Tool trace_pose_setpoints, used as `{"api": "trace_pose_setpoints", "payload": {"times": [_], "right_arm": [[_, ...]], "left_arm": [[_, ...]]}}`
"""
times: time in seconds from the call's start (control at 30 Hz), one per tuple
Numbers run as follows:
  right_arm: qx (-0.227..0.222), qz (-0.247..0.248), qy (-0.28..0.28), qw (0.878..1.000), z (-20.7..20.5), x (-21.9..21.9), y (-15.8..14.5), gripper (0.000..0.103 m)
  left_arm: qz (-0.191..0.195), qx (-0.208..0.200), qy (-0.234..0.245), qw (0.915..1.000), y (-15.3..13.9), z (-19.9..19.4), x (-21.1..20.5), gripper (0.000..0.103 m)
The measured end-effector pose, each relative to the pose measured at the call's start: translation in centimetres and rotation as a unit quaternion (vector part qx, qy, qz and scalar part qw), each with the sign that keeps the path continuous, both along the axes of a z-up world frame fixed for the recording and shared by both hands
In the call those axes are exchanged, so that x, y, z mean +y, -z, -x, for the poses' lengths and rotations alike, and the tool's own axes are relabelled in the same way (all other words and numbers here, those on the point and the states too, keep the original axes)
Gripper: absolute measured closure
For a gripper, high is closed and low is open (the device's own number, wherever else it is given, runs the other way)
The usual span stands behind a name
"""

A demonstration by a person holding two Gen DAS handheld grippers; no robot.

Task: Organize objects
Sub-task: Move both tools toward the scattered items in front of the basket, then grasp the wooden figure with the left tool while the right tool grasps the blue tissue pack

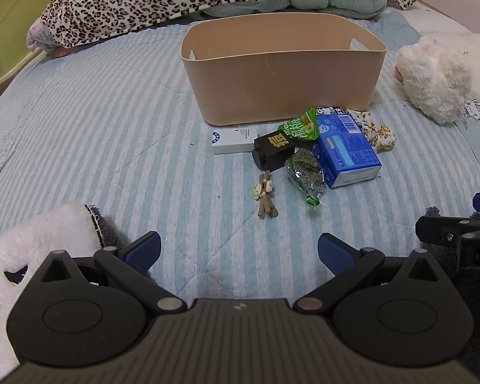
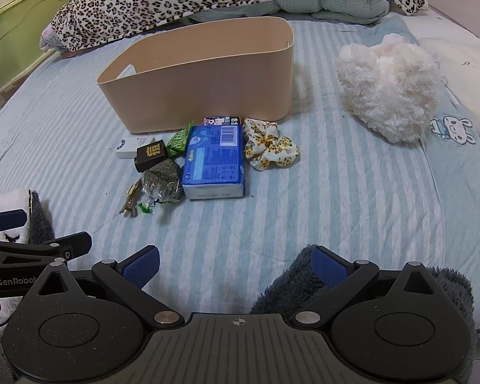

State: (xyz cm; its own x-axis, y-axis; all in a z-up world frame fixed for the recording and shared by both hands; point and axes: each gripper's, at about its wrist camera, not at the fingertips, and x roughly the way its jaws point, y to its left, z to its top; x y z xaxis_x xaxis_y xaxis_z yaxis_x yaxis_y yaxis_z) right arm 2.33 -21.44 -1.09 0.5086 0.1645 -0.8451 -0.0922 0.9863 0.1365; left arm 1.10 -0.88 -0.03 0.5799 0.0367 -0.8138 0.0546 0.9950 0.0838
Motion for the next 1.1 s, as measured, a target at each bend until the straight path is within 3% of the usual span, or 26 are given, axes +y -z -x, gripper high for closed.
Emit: {"api": "trace_pose_setpoints", "payload": {"times": [0.57, 1.1], "right_arm": [[-0.01, -0.004, 0.01, 1.0, -1.5, -0.5, 0.0, 0.004], [-0.009, -0.03, 0.009, 0.999, -6.5, 0.1, 2.1, 0.014]], "left_arm": [[0.002, -0.001, -0.001, 1.0, 0.9, -2.1, 0.2, 0.0], [-0.006, 0.016, -0.012, 0.9998, 3.5, -7.0, 0.6, 0.0]]}}
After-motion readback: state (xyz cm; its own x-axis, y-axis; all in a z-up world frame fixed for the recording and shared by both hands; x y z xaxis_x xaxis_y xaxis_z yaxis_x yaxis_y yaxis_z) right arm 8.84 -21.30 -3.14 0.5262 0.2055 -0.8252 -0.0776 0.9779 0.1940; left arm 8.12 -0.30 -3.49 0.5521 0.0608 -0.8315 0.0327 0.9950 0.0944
